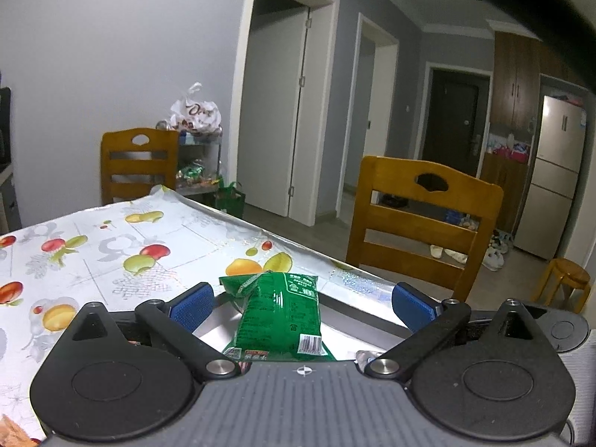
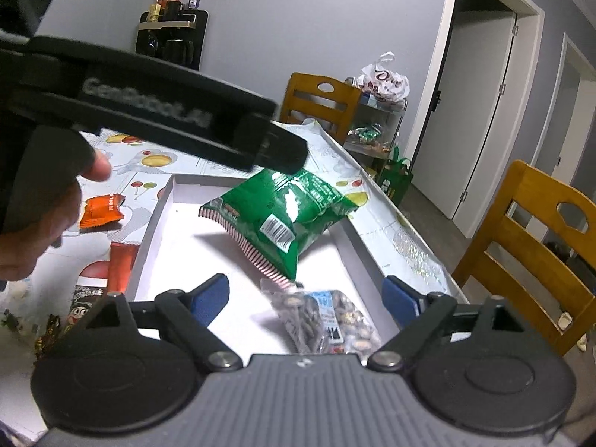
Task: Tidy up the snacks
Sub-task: 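Open the left tool to drop the green bag while the right tool releases the seed bag, then withdraw both open tools from the box back over the table snacks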
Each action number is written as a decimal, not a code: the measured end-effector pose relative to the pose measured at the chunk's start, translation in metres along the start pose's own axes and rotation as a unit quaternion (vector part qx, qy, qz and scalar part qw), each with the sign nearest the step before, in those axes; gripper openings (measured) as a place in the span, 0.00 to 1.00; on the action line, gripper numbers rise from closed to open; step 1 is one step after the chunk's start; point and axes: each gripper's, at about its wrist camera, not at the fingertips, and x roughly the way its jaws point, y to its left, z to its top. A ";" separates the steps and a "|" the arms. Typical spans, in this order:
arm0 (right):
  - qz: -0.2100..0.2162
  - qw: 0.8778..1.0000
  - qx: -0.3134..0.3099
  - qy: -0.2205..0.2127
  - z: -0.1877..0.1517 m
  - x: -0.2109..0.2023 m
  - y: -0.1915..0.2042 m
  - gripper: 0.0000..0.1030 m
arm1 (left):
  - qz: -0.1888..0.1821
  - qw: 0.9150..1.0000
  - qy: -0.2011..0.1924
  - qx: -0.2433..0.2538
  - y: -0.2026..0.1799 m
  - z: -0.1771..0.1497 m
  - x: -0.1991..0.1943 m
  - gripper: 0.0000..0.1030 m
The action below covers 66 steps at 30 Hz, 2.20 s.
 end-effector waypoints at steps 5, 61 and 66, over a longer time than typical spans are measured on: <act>0.008 1.000 0.024 0.010 -0.002 -0.007 -0.004 0.88 | 0.001 1.000 -0.003 -0.001 0.002 -0.001 -0.011 1.00; 0.043 0.997 0.050 0.036 0.013 -0.033 0.046 0.89 | 0.040 0.999 0.008 -0.025 0.040 -0.045 -0.121 1.00; 0.047 0.997 0.055 0.040 0.015 -0.032 0.048 0.89 | 0.056 0.998 0.015 -0.018 0.043 -0.050 -0.131 1.00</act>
